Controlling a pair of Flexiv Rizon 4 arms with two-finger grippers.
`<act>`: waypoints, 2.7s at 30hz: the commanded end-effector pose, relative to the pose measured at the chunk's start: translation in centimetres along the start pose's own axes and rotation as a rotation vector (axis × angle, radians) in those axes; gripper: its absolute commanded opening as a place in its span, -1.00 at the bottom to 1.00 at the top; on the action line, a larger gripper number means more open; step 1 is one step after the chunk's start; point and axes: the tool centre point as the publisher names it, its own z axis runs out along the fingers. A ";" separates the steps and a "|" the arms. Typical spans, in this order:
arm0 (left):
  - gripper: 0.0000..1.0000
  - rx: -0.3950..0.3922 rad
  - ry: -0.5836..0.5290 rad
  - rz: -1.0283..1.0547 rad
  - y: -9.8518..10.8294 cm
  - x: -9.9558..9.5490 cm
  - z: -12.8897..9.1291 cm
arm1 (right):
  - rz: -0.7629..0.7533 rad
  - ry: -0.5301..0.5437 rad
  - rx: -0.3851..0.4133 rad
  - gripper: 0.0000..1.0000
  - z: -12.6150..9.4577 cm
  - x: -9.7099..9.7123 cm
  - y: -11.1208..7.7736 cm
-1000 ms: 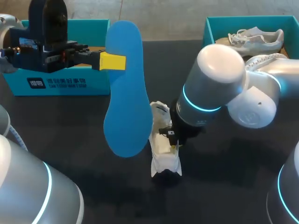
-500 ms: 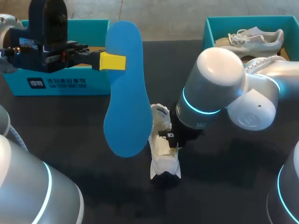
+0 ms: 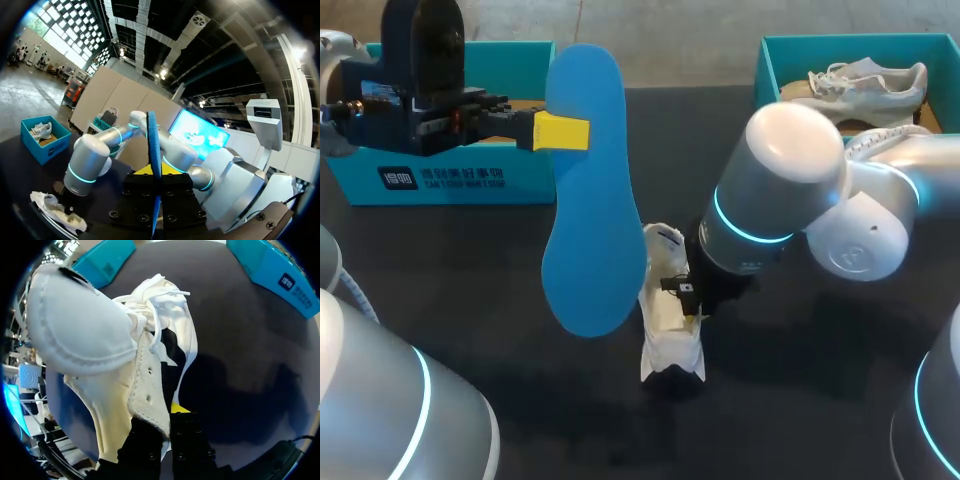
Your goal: Take the shoe out of the shoebox, open the shoe tongue, remove and reinsert the insole, then place the shoe into the shoebox
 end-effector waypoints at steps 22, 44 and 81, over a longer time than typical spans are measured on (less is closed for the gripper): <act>-1.00 -0.003 0.001 0.000 -0.1 -0.1 0.1 | 0.023 0.019 -0.003 1.00 0.5 -0.1 0.1; -1.00 -0.003 0.001 0.000 -0.1 -0.1 0.1 | -0.011 0.234 -0.088 1.00 -5.2 -1.0 0.1; -1.00 -0.003 0.001 0.000 -0.1 -0.1 0.1 | -0.058 0.712 -0.113 1.00 -10.8 -4.0 0.7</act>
